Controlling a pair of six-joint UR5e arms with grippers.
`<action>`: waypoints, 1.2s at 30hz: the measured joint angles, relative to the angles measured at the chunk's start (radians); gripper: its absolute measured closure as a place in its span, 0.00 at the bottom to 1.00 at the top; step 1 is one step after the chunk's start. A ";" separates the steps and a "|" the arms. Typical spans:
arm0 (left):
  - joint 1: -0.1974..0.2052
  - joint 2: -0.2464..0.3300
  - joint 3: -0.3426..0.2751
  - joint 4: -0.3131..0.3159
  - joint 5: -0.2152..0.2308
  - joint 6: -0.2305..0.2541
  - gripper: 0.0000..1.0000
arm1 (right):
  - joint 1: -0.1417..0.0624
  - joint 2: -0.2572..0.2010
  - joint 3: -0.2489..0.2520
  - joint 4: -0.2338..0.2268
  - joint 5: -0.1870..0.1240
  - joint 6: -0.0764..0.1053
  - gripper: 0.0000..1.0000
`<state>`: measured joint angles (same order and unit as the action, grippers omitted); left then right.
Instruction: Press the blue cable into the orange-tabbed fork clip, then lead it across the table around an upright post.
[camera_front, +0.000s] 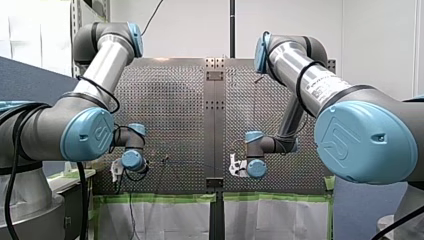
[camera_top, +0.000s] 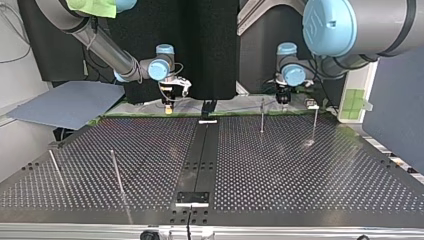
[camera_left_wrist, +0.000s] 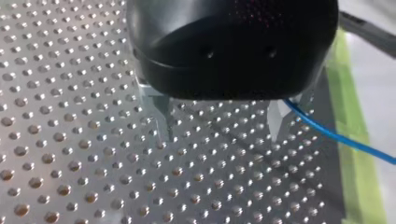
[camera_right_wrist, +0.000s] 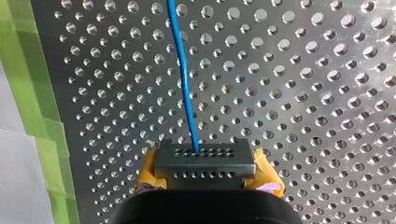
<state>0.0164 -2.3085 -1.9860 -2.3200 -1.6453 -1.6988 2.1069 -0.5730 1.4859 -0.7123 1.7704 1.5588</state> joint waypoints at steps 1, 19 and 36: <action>0.001 0.006 -0.007 0.001 0.006 0.000 0.00 | 0.000 0.000 0.000 0.001 0.000 0.000 1.00; -0.012 0.173 -0.174 0.042 0.147 -0.088 0.00 | 0.004 0.000 0.000 0.006 -0.017 0.006 1.00; -0.035 0.316 -0.328 0.045 0.240 -0.075 0.00 | 0.005 0.000 0.000 0.012 -0.025 0.010 1.00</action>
<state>-0.0189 -1.9923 -2.3141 -2.2746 -1.4050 -1.7735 2.1115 -0.5731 1.4858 -0.6999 1.7451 1.5685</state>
